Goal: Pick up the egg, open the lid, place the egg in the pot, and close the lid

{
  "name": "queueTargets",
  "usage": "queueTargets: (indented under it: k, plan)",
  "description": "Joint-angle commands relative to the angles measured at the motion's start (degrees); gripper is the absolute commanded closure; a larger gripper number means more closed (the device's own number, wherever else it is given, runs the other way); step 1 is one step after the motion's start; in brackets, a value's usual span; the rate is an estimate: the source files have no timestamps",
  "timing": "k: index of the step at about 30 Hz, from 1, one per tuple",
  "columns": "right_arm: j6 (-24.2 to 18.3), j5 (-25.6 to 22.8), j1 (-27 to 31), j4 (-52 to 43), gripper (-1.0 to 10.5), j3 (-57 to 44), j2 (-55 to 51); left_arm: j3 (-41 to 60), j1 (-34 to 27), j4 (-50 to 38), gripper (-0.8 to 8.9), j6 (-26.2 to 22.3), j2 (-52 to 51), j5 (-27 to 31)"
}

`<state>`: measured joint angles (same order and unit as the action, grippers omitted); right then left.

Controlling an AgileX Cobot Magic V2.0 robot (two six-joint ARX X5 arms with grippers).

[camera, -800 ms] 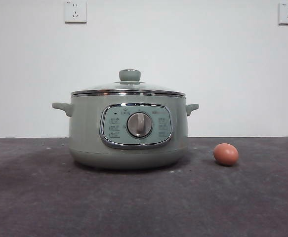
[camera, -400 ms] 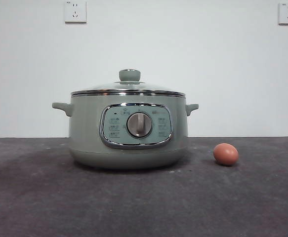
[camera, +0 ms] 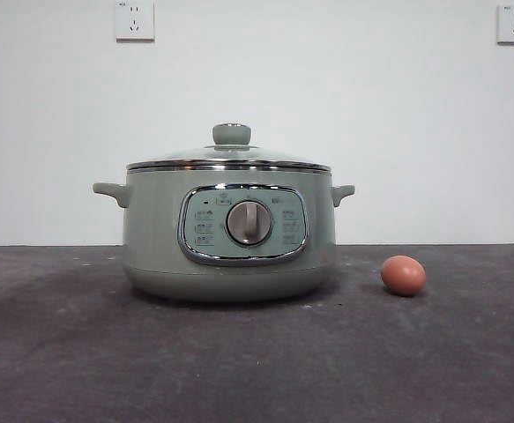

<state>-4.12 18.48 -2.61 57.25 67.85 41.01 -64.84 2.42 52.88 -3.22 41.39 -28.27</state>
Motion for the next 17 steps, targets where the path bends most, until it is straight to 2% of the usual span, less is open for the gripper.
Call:
queueTargets:
  k: [1,7,12,17]
  plan:
    - [0.0,0.2,0.0,-0.2,2.8,0.2,0.5,-0.3,-0.1,-0.3,0.51,0.2,0.8,-0.3]
    - [0.0,0.3,0.0,-0.2,2.8,0.2,3.8,-0.3,-0.1,-0.7,0.52,0.2,1.9,-0.3]
    - [0.0,1.9,0.0,-0.2,2.8,0.2,7.0,-0.9,0.3,-5.9,0.53,0.5,3.4,-1.4]
    - [0.0,2.8,-0.1,-2.2,2.8,0.3,9.5,-7.4,6.2,-7.8,0.53,0.0,15.3,-1.7]
